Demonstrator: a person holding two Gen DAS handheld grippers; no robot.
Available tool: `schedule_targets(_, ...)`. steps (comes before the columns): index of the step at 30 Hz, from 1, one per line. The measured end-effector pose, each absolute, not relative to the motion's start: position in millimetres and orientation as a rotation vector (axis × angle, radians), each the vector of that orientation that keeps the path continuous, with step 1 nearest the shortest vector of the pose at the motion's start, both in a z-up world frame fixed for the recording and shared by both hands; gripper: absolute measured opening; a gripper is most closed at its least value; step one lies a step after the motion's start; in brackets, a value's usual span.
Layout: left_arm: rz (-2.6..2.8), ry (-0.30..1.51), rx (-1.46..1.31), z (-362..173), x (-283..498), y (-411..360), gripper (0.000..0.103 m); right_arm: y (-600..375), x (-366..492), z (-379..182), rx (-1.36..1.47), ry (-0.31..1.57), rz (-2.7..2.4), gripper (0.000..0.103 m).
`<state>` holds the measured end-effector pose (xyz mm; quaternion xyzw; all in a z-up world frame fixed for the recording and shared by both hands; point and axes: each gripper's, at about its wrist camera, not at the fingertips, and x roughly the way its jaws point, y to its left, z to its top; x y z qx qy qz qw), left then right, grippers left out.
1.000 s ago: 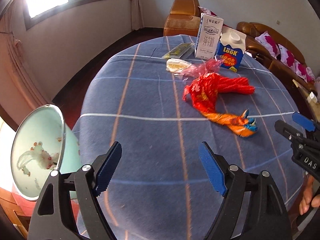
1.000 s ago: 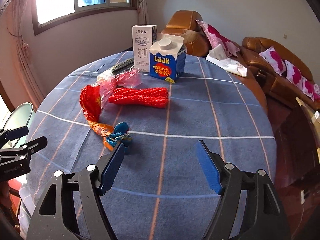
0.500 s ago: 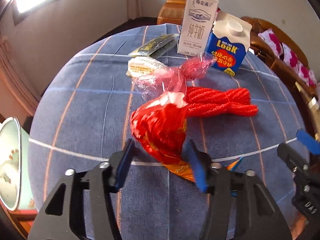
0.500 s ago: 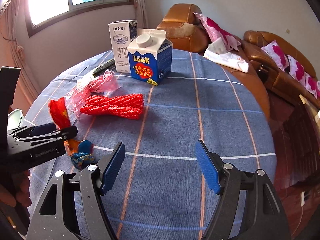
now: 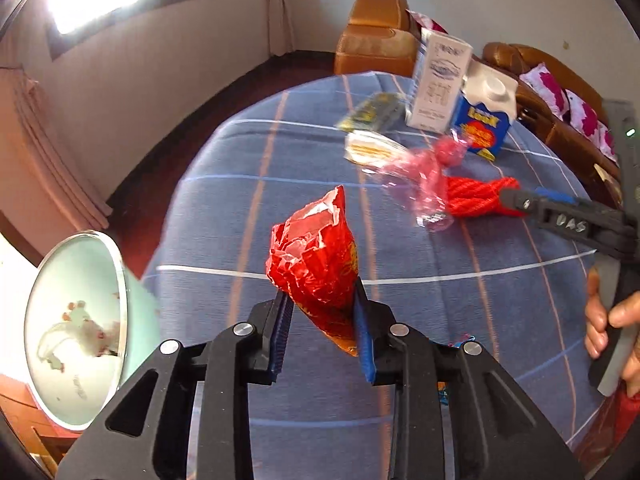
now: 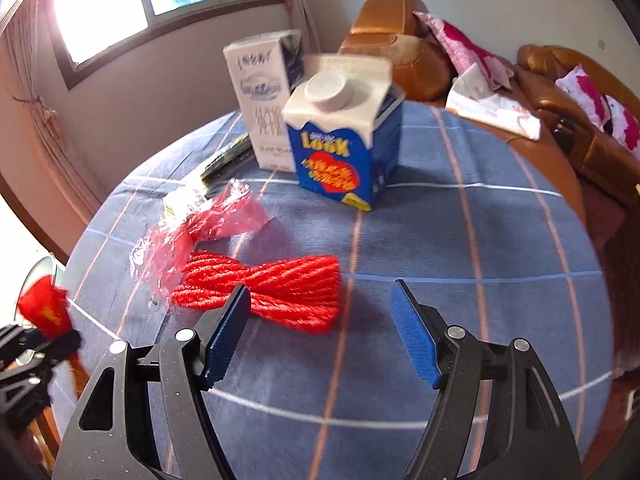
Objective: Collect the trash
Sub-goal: 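Grasp the red wrapper with the left tool while the right tool grasps the red mesh, then carry the red wrapper with the left tool while the right tool carries the red mesh over the bin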
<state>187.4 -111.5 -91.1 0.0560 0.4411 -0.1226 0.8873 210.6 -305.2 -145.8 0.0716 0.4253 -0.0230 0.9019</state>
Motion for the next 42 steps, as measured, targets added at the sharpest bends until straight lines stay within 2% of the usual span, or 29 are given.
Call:
schedule_targets(1, -0.244, 0.912, 0.115, -88.6, 188.1, -105.2, 0.029, -301.1, 216.4, -152.4, 0.141, 0.904, -0.039, 0.058)
schedule_targets(2, -0.231, 0.908, 0.115, -86.5, 188.9, -99.0, 0.029, -298.0, 219.6, -157.2, 0.146, 0.919, -0.018, 0.047)
schedule_targets(4, -0.201, 0.898, 0.111, -82.1, 191.2, -86.3, 0.029, -291.9, 219.1, -160.1, 0.149, 0.914, -0.002, 0.039)
schedule_targets(6, -0.190, 0.897, 0.096, -79.0, 193.1, -77.6, 0.029, -284.8, 216.1, -158.5, 0.122, 0.909, 0.008, 0.019)
schedule_targets(22, -0.226, 0.840, 0.094, -59.7, 163.9, -61.6, 0.029, -265.2, 150.8, -113.0, 0.075, 0.843, -0.061, 0.016)
schedule_targets(42, -0.142, 0.781, 0.066, -40.5, 121.0, 13.7, 0.029, -166.6, 105.2, -80.3, -0.007, 0.772, 0.092, 0.016)
